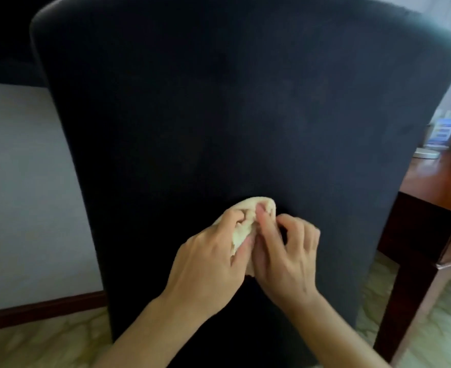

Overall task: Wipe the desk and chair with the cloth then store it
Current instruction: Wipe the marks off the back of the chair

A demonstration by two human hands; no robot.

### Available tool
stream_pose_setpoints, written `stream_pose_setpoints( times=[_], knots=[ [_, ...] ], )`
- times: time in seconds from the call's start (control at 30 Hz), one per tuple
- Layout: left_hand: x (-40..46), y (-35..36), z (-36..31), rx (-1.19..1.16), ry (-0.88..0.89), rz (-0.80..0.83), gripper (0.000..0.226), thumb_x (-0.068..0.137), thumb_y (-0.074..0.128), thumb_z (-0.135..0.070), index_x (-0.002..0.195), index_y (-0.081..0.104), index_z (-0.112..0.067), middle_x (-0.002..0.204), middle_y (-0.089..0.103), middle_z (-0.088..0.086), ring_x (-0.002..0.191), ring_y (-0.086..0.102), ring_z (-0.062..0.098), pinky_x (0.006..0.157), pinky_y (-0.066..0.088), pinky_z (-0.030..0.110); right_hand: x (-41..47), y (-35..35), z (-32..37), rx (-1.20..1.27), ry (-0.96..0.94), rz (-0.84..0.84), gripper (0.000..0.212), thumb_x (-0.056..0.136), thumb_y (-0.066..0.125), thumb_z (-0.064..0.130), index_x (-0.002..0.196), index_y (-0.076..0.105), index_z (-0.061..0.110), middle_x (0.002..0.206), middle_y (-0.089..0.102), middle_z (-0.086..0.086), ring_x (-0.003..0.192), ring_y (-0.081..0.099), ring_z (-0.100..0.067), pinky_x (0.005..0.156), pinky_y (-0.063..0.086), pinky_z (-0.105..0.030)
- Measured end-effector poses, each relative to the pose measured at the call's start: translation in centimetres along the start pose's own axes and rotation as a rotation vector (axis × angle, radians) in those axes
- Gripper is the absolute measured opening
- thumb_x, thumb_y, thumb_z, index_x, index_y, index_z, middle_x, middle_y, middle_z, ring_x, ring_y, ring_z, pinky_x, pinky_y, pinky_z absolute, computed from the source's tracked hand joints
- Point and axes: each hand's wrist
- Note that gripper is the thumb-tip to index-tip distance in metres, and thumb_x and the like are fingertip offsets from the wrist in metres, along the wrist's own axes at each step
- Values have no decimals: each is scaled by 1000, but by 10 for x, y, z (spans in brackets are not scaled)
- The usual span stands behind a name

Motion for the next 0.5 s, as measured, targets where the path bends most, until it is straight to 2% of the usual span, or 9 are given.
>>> stream_pose_setpoints(
  times=[0.07,0.13,0.2,0.23,0.3,0.33,0.4,0.47,0.5],
  knots=[
    [-11,-13,11,-60,-27,15,28,94,50,-50,121,51,-43,100,61,-23,92,60,-1,77,51,20,18,-5,-7,-26,-52,-50,29,99,55,19,121,69,7,90,50,-6,75,46,-23,71,34,-35],
    [-23,-25,27,-10,29,-264,24,93,59,-35,114,65,-26,106,60,-15,96,57,7,80,51,29,34,-8,-4,-36,-65,-75,25,100,53,13,105,75,2,71,52,-6,62,43,-22,60,33,-36],
    [-30,-28,43,69,-57,-531,28,89,63,-24,113,65,-9,116,58,6,106,54,23,91,48,37,43,-8,10,0,-1,-51,22,96,54,6,93,75,2,66,49,-4,58,40,-19,55,34,-35],
    [-31,-27,51,90,-121,-592,35,88,64,-24,118,60,-5,124,54,14,114,50,29,99,42,38,42,-4,19,12,44,-37,17,92,57,5,89,73,3,67,48,-4,60,38,-17,55,34,-34],
    [-33,-21,70,86,-263,-621,57,86,66,-33,133,45,-6,140,41,20,130,39,33,109,30,45,26,6,39,42,127,-3,13,91,58,11,95,68,5,72,51,-5,65,40,-16,58,35,-30],
    [-35,-19,79,31,-341,-614,71,84,66,-42,139,37,-10,146,35,19,136,35,31,112,26,49,16,9,50,84,155,7,18,95,53,19,102,63,6,76,54,-6,68,42,-17,61,37,-31],
    [-41,-20,95,-205,-517,-596,99,74,68,-63,150,22,-19,154,28,9,143,28,22,119,20,53,-3,9,69,171,206,83,44,100,36,43,112,55,5,86,57,-9,74,47,-21,67,38,-33],
    [-45,-23,106,-467,-650,-556,113,68,73,-72,154,12,-31,158,26,-1,145,28,14,119,25,49,-10,11,81,137,241,194,62,94,28,63,114,48,8,91,55,-8,77,45,-21,70,34,-34],
    [-45,-24,109,-555,-675,-515,112,67,74,-70,154,14,-34,157,31,-4,142,35,12,115,33,44,-10,10,81,81,245,227,60,93,32,64,113,45,9,92,54,-7,78,44,-21,71,32,-34]
  ],
)
Point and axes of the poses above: each hand's wrist, its own x-axis towards the middle knuckle, its own y-axis out of the palm, z = x × y
